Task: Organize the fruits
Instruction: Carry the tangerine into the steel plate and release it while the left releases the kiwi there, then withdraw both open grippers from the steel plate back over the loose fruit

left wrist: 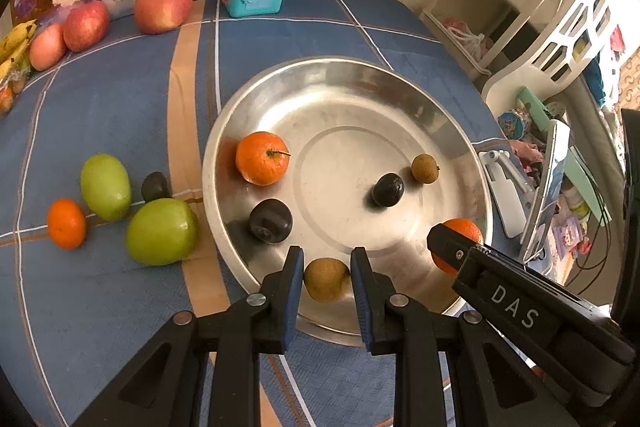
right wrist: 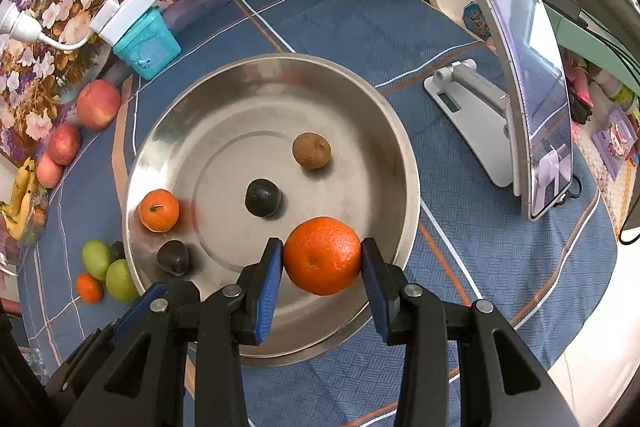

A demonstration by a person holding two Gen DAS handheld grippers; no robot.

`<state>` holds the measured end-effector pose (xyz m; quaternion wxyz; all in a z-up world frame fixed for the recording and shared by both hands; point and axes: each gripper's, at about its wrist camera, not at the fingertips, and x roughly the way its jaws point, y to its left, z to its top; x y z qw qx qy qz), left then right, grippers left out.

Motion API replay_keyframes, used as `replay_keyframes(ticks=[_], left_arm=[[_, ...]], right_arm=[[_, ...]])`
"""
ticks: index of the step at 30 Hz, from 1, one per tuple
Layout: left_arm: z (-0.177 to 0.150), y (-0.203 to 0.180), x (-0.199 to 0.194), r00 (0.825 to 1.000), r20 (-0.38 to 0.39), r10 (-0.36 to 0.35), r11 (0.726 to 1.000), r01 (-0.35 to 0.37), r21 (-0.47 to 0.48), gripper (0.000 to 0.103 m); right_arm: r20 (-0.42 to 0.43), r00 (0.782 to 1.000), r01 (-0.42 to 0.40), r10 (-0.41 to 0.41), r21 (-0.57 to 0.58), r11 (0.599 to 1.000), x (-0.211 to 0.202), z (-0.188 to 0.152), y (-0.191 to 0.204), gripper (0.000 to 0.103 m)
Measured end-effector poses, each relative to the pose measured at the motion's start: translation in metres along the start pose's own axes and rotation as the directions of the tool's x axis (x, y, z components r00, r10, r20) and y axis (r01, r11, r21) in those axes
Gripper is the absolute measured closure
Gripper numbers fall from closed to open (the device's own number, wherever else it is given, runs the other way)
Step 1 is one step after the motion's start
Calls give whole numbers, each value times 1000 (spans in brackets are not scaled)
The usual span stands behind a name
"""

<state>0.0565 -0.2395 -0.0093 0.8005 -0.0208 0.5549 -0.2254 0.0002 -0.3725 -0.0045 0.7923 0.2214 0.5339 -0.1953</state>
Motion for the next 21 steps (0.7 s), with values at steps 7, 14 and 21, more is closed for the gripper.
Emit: replay_keyframes(ticks=[7, 14, 21], left_arm=[[0, 2, 0, 1000, -9, 0, 1000, 0, -15, 75], [2, 8, -6, 1000, -12, 1, 1000, -1, -27, 75], [4, 33, -17, 1000, -16, 17, 996, -18, -91, 75]], right_arm=[[-7, 1000, 1, -1, -6, 1000, 3, 1, 2, 62], [3, 1000, 3, -3, -16, 1000, 1, 3, 4, 62], [21, 1000, 6, -5, -27, 1000, -5, 4, 8, 62]])
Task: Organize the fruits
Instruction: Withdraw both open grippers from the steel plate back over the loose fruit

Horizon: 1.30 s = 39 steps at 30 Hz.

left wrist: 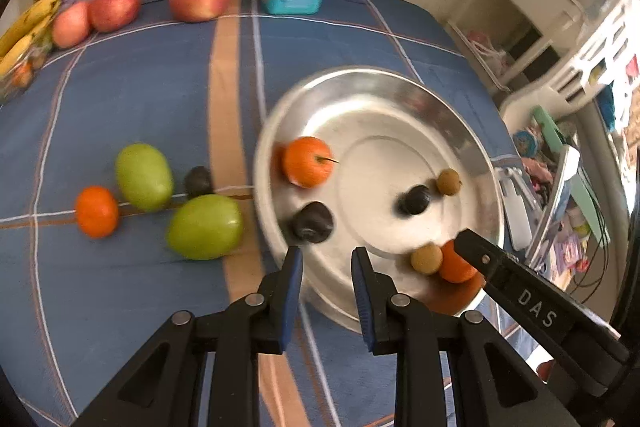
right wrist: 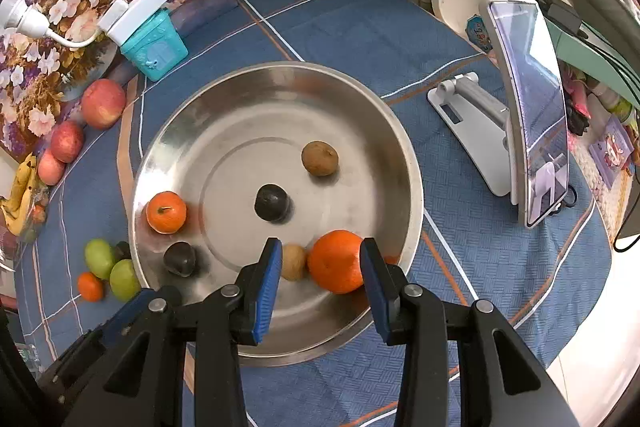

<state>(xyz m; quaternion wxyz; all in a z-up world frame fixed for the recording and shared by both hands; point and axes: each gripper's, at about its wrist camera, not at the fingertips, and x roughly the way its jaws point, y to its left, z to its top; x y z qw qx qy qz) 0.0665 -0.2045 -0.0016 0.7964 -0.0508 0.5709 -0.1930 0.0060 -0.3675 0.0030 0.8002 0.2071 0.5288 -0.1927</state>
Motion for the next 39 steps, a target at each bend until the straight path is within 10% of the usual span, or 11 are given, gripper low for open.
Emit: replay_keyframes(ticks=[12, 24, 35, 39], left_arm=[[13, 74, -32, 997, 59, 58, 979, -45, -199, 75], [8, 172, -65, 985, 101, 140, 898, -83, -432, 74], [1, 207, -78, 975, 108, 194, 858, -115, -501, 39], [1, 210, -78, 971, 98, 218, 850, -140, -507, 26]], right_arm=[[-3, 1000, -21, 20, -54, 998, -2, -6, 24, 62], [-5, 998, -66, 66, -163, 984, -10, -20, 83, 62], [-11, 996, -93, 94, -271, 958, -13, -37, 141, 61], [-8, 996, -88, 90, -297, 951, -11, -40, 152, 45]])
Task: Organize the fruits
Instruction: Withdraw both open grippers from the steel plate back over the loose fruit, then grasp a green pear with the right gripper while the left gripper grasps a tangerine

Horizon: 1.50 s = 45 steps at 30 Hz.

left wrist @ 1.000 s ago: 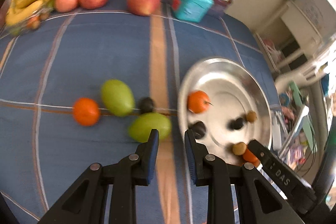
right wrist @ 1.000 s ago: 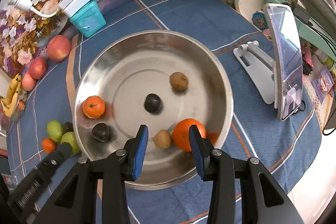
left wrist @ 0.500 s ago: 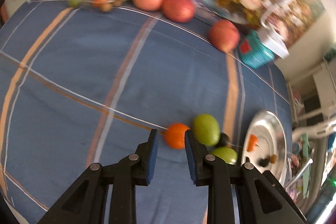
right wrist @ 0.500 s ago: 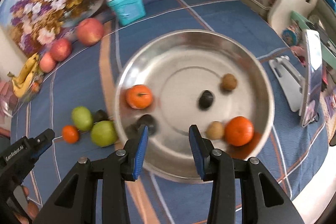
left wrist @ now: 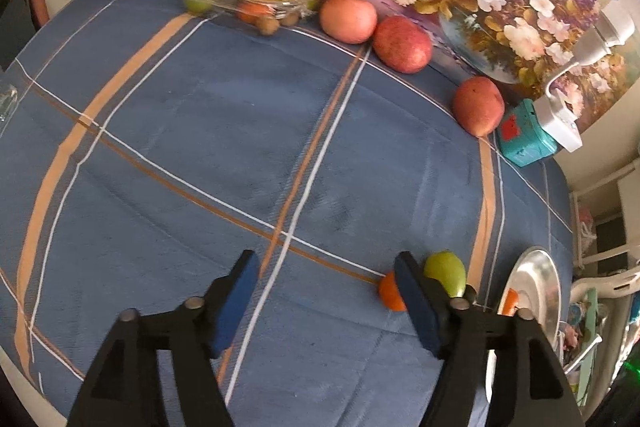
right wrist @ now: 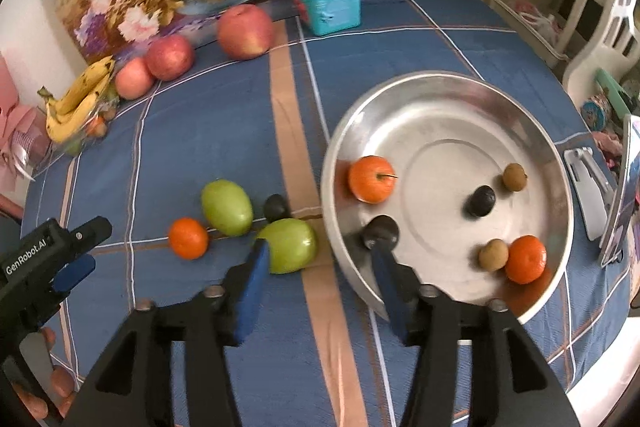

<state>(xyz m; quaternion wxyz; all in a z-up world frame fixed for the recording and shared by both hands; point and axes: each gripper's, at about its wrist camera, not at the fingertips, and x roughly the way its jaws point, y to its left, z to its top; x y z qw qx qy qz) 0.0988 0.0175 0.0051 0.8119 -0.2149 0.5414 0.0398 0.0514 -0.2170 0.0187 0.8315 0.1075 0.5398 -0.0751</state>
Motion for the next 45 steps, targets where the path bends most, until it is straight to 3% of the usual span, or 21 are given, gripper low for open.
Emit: replay_keyframes(ticks=[4, 7, 9, 10, 12, 19, 28, 33, 35, 37, 38, 45], left_arm=[[1, 5, 1, 1000, 9, 20, 1000, -20, -21, 10], [1, 7, 1, 999, 20, 43, 999, -42, -21, 0], [1, 8, 2, 998, 26, 56, 998, -56, -14, 0], [1, 7, 2, 998, 29, 64, 998, -64, -8, 0], [0, 6, 3, 996, 36, 79, 997, -79, 5, 0], [-1, 1, 6, 996, 34, 84, 996, -85, 28, 0], [-3, -11, 15, 999, 14, 43, 996, -44, 74, 0], [-5, -17, 25, 999, -34, 3, 996, -1, 84, 0], [-6, -19, 29, 998, -56, 3, 996, 2, 91, 0], [-7, -21, 32, 998, -70, 2, 995, 5, 96, 0], [-7, -22, 34, 997, -78, -3, 995, 11, 96, 0], [-7, -32, 47, 993, -119, 1, 992, 14, 129, 0]], right_arm=[[3, 1000, 11, -11, -17, 1000, 3, 2, 4, 27], [10, 1000, 18, -18, -26, 1000, 3, 2, 6, 27], [18, 1000, 24, -23, -34, 999, 3, 2, 6, 22], [21, 999, 26, -25, -36, 999, 3, 2, 6, 14], [33, 999, 28, -27, -45, 999, 3, 2, 7, 8], [58, 998, 35, -31, -72, 997, 4, 2, 9, 8], [68, 998, 1, 8, -138, 990, 9, 4, 21, 8], [69, 997, -18, 31, -187, 982, 16, 3, 31, 8], [66, 997, -24, 38, -201, 979, 19, 2, 34, 12], [64, 997, -20, 35, -219, 976, 22, 1, 38, 27], [63, 997, -18, 34, -228, 973, 23, 1, 40, 29], [34, 999, -1, 11, -260, 966, 38, -3, 46, 29]])
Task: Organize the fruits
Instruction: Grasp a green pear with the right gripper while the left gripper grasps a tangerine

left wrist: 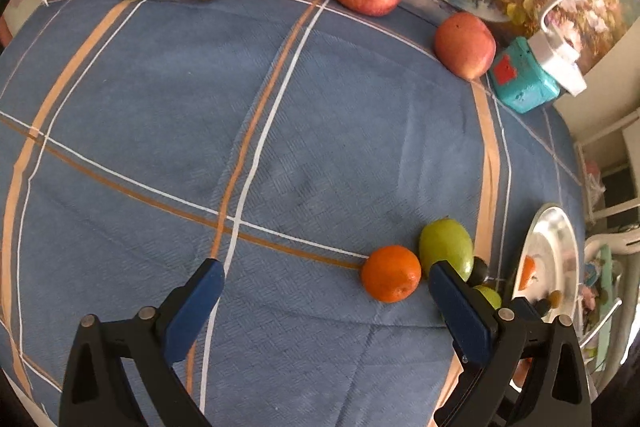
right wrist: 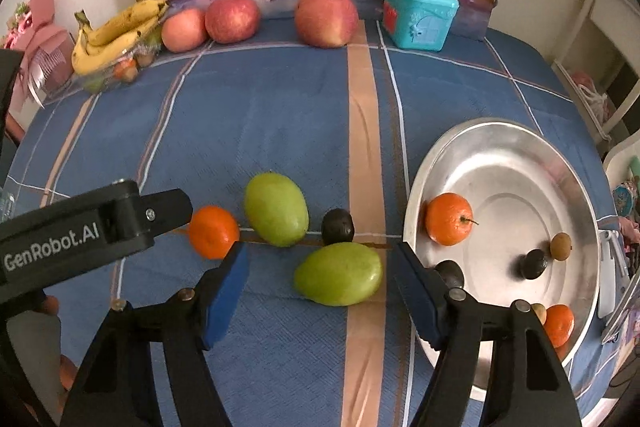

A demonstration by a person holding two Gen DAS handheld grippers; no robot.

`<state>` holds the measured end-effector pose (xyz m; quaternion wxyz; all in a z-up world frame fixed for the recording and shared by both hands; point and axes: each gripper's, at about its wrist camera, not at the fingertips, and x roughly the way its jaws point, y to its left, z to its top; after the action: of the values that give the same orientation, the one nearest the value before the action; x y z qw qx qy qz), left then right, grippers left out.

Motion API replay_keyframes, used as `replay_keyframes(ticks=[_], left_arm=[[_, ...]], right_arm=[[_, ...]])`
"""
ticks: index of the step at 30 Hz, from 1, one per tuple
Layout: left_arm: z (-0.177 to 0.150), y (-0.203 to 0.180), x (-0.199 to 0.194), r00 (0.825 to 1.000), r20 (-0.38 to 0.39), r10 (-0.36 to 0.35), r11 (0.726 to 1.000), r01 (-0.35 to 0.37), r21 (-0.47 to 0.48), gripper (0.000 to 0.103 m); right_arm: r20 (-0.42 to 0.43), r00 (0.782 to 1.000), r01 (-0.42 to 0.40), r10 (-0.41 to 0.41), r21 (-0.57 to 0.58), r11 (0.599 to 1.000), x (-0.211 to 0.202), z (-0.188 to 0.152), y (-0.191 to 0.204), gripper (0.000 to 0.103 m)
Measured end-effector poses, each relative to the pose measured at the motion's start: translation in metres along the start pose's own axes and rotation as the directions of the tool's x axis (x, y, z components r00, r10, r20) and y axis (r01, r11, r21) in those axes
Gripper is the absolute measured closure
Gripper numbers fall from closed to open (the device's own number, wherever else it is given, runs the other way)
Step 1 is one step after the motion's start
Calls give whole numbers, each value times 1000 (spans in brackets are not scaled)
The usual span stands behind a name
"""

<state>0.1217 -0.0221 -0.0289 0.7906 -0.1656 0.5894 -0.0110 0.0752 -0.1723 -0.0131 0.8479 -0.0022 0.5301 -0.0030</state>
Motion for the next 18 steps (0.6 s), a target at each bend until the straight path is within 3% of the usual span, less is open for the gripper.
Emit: replay_keyframes(ticks=[12, 14, 16, 18], left_arm=[[6, -23, 20, 999, -23, -27, 998, 28, 60, 2], [7, -29, 23, 999, -23, -34, 997, 36, 70, 7], [7, -32, 25, 999, -27, -38, 996, 40, 81, 12], [8, -34, 27, 998, -31, -48, 995, 50, 83, 15]], right_arm=[[-54, 995, 77, -80, -65, 995, 24, -7, 8, 30], [-53, 994, 87, -91, -78, 993, 25, -8, 9, 34], [-50, 992, 109, -114, -93, 990, 26, -9, 10, 45], [-45, 990, 128, -134, -107, 986, 27, -9, 10, 46]])
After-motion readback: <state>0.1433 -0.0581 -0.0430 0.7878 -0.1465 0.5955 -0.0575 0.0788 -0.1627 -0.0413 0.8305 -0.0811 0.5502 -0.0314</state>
